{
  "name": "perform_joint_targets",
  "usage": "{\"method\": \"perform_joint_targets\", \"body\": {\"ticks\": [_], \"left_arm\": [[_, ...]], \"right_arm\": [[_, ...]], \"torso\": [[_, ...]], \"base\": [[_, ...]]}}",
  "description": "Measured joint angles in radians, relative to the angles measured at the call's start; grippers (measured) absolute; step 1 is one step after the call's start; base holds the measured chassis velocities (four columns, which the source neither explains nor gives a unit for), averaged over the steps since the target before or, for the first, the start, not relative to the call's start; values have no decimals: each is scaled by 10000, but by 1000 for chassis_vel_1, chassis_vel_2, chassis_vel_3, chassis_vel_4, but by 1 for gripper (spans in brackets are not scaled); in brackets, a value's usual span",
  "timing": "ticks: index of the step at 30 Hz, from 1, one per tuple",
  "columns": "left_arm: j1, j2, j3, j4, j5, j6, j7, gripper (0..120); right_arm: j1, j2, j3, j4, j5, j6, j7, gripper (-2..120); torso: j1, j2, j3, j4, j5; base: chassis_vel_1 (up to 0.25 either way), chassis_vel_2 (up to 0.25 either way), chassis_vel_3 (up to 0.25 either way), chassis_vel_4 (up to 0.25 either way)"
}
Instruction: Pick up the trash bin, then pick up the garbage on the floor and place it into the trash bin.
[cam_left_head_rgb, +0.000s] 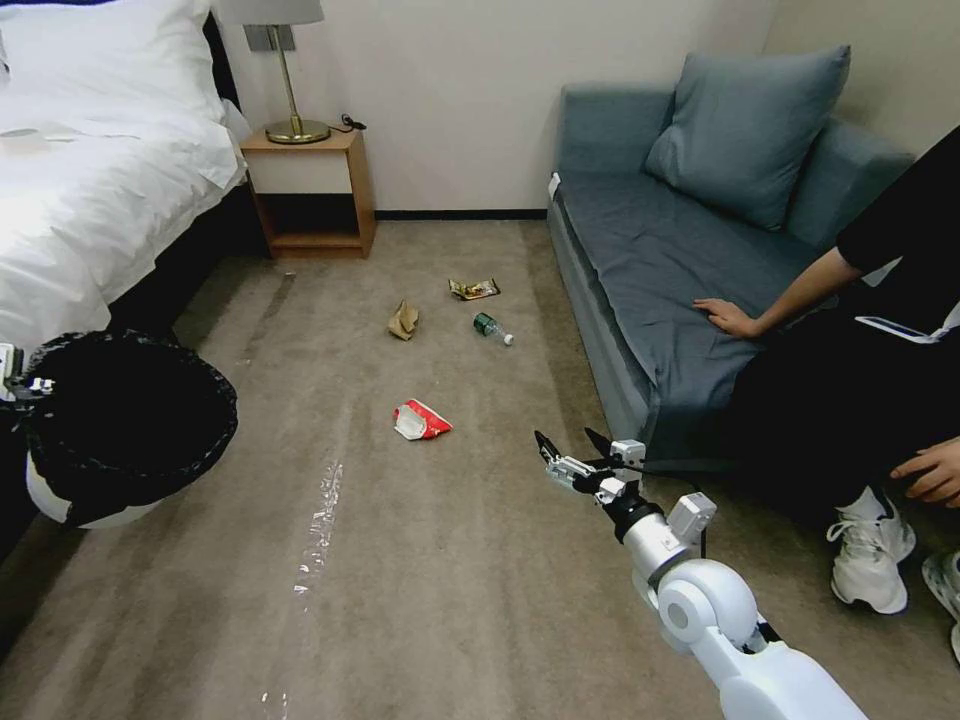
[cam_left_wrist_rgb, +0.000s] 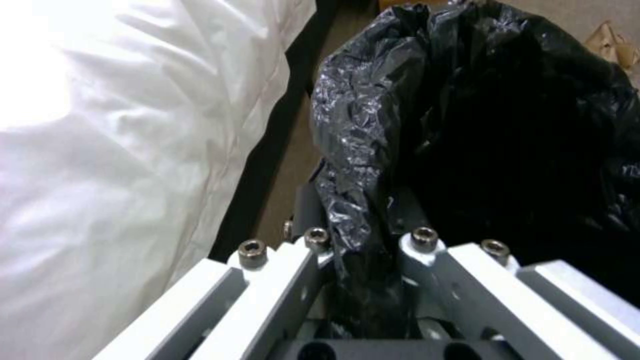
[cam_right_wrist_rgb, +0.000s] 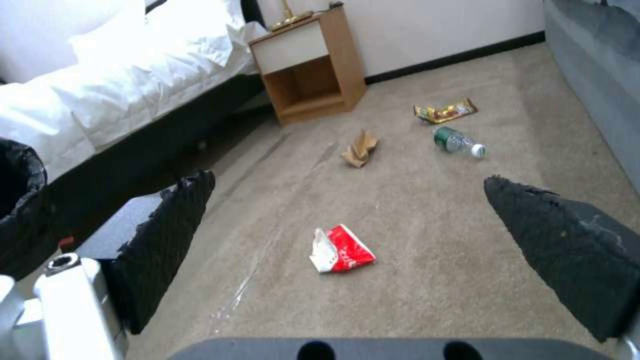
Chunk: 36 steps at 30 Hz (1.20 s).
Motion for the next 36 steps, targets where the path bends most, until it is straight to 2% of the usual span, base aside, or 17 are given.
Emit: {"method": "perform_joint_targets", "body": {"ticks": [10,36], "left_arm": [[33,-53,0,8,17,-44,45,4],[272,-25,-241,-6,35,-96,146,4]], "right_arm": [[-96,61,-24,-71,-125,69,-133,100],[-87,189,-126,-145,-282,100,-195,100]], "torso": [[0,1,0,1,0],[0,0,0,-2,0]], "base": [[-35,39,26,-31],[-81,83,78,-78]]}}
